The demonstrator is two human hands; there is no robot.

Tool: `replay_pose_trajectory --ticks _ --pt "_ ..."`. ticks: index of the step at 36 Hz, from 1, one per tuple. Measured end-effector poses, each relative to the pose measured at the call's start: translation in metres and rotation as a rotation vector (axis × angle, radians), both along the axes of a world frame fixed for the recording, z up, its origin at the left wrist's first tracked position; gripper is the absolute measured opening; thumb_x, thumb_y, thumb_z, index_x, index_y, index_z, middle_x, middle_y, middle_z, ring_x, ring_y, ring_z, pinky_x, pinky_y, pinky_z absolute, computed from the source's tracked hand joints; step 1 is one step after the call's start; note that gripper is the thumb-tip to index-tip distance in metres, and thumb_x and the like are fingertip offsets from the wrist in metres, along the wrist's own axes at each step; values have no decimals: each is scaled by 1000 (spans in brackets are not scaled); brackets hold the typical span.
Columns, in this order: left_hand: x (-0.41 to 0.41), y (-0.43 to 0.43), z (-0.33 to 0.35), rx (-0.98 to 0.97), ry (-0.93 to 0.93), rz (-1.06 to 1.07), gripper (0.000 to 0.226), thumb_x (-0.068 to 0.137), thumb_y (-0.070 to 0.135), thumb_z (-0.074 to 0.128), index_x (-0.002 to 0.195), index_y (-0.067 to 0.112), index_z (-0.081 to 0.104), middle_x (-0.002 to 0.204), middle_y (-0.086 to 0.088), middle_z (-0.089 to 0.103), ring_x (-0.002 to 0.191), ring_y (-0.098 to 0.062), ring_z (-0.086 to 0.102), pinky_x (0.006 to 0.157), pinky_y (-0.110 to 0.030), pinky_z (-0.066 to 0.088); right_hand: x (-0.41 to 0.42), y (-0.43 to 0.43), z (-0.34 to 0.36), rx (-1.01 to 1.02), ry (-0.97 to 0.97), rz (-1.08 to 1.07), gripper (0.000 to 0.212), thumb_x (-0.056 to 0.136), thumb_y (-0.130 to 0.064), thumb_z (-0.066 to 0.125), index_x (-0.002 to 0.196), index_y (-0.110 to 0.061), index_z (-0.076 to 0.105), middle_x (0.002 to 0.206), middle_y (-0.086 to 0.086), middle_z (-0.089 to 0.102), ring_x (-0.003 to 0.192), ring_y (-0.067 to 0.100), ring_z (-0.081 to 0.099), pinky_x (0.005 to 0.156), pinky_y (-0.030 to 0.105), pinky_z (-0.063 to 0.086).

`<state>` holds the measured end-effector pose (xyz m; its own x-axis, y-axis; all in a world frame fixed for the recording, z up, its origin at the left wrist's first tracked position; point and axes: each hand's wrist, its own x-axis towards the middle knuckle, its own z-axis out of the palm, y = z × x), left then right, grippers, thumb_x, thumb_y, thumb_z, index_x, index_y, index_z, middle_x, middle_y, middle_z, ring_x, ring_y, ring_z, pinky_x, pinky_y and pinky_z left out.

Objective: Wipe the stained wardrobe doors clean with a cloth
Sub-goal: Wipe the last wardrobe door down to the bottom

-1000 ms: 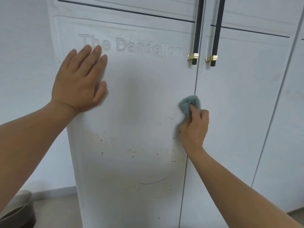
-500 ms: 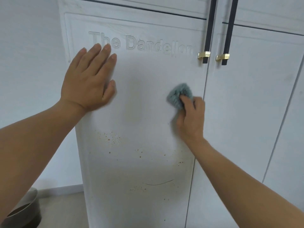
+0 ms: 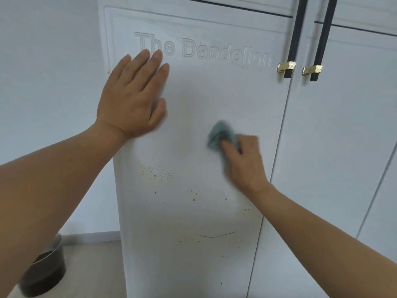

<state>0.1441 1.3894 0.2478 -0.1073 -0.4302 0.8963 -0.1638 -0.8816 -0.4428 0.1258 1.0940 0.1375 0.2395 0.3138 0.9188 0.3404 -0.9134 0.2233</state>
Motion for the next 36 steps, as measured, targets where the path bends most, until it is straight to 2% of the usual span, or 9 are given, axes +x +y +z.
replay_pose_trajectory --ticks 3,5,7,12,16,21,25,29,36 --pt "1 -1 0 2 -10 -2 59 99 32 46 152 7 49 161 -16 45 147 -39 44 122 -53 32 -3 6 5 -331 -30 110 14 95 -16 61 107 -17 68 107 6 64 93 28 53 77 37 48" --pt "2 0 0 -1 -16 -8 58 99 31 47 151 7 50 160 -16 46 146 -38 45 121 -53 33 0 2 7 -144 -10 103 13 94 -24 56 99 -34 64 99 -7 59 88 19 46 75 27 39" --pt "1 -1 0 -3 -13 -6 57 99 31 46 151 6 51 160 -16 46 146 -38 45 121 -54 33 -1 5 1 94 -51 84 27 89 -10 60 113 -25 62 108 3 56 94 24 45 79 25 38" --pt "1 12 -5 79 52 -7 58 105 32 42 156 7 44 165 -18 37 152 -39 35 125 -55 27 1 32 -18 -363 -88 198 33 84 4 61 114 -9 62 113 15 58 95 35 52 71 41 49" --pt "1 17 -8 112 28 8 57 104 29 45 156 6 45 164 -19 38 152 -40 36 124 -56 28 0 72 1 3 -62 217 37 81 10 57 112 -5 70 107 16 57 92 32 46 63 37 49" --pt "-2 17 -10 125 42 -2 56 105 27 45 157 5 44 162 -22 40 150 -42 38 122 -59 31 2 106 -5 -434 -120 322 38 101 -4 35 106 -6 73 99 15 64 82 33 54 58 38 46" --pt "0 20 -14 118 34 -15 55 106 27 43 156 5 45 161 -22 41 150 -42 38 123 -57 31 3 112 1 -214 -134 269 28 94 1 51 106 -9 74 97 14 66 85 32 50 63 39 41" --pt "0 20 -12 138 28 -46 52 107 25 41 155 6 47 160 -22 43 149 -43 40 124 -56 30 -1 125 -7 -455 -151 287 33 100 -3 41 106 -9 73 93 12 64 81 32 54 61 39 39" --pt "-2 24 -10 145 66 -96 48 111 27 38 155 11 49 160 -20 43 149 -40 40 124 -55 29 -6 156 8 -355 -196 237 40 101 -8 35 103 -13 74 87 11 62 76 29 47 63 37 30"
